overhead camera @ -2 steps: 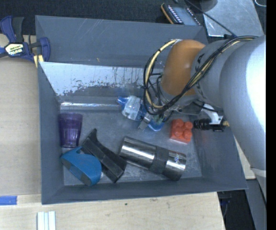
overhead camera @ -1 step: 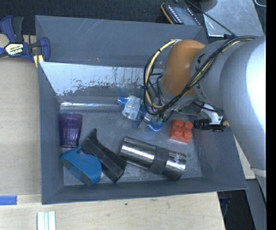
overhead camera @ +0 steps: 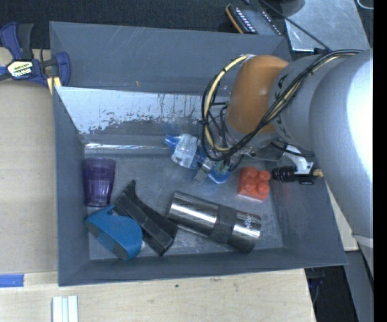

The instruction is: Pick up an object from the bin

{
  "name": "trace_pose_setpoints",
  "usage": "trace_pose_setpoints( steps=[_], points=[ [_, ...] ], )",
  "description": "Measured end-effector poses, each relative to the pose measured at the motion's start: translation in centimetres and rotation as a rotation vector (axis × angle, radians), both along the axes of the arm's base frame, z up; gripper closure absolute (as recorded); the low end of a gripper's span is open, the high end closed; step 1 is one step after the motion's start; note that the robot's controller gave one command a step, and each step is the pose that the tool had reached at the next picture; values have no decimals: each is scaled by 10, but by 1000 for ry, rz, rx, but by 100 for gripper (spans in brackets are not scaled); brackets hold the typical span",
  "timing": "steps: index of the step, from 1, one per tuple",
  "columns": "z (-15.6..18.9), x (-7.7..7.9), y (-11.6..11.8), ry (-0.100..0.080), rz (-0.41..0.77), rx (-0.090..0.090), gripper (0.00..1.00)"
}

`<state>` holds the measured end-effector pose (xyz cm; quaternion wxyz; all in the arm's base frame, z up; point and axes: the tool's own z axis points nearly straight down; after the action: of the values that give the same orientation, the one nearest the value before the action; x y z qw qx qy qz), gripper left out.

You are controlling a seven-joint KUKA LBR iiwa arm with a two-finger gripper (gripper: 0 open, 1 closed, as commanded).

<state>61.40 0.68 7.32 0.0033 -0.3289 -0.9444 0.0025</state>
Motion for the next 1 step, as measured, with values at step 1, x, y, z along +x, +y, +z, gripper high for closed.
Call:
trace_pose_setpoints(
  steps=[1],
  points=[
    [11, 1, 0, -6, -1, 1, 100]
  ],
)
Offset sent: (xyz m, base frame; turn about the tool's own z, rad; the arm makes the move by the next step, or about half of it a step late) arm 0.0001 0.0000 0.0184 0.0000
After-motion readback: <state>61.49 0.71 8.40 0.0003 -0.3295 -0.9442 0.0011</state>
